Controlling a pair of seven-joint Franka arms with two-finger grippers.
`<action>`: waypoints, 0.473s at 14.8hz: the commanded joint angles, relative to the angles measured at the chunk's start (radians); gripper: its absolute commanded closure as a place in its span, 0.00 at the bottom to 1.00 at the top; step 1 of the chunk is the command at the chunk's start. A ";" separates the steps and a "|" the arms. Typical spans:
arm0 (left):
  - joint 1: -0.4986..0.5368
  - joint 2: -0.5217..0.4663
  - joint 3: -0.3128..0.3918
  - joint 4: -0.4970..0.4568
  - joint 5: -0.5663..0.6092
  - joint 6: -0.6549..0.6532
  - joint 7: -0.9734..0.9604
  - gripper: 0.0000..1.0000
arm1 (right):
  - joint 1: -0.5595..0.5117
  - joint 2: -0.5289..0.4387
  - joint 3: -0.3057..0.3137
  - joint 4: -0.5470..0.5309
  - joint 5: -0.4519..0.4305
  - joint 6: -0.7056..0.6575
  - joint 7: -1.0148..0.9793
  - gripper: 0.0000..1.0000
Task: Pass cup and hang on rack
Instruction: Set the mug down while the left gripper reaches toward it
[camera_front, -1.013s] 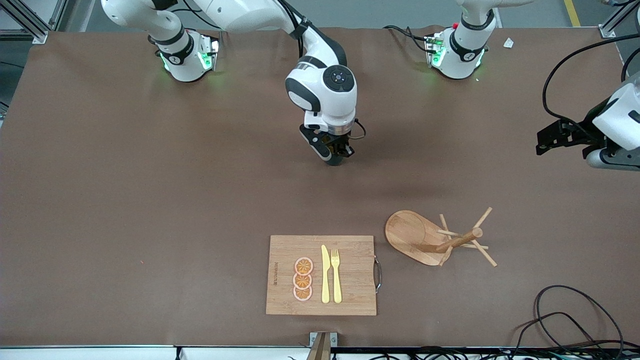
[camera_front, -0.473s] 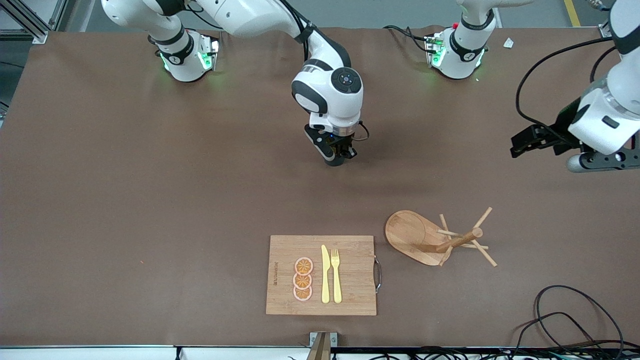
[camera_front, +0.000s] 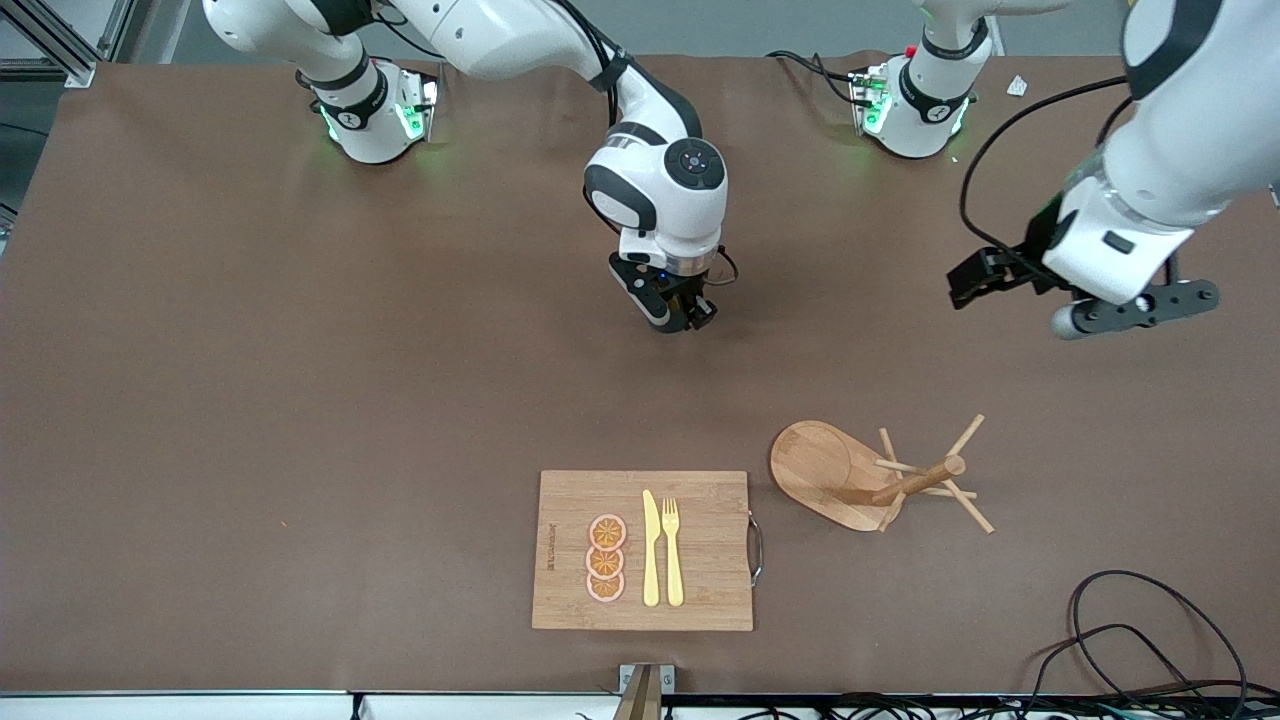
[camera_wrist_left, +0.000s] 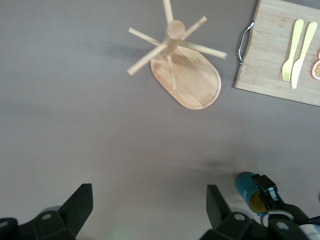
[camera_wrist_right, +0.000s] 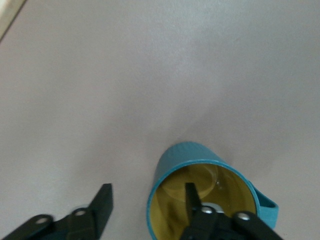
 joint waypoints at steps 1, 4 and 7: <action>-0.041 0.013 -0.001 0.005 0.007 0.000 -0.074 0.00 | -0.004 -0.001 0.000 0.049 -0.015 -0.059 0.017 0.00; -0.079 0.013 -0.001 -0.003 0.032 0.003 -0.140 0.00 | -0.025 -0.013 0.001 0.054 -0.015 -0.091 -0.013 0.00; -0.115 0.016 -0.002 -0.009 0.032 0.007 -0.191 0.00 | -0.079 -0.102 0.004 0.051 -0.007 -0.261 -0.284 0.00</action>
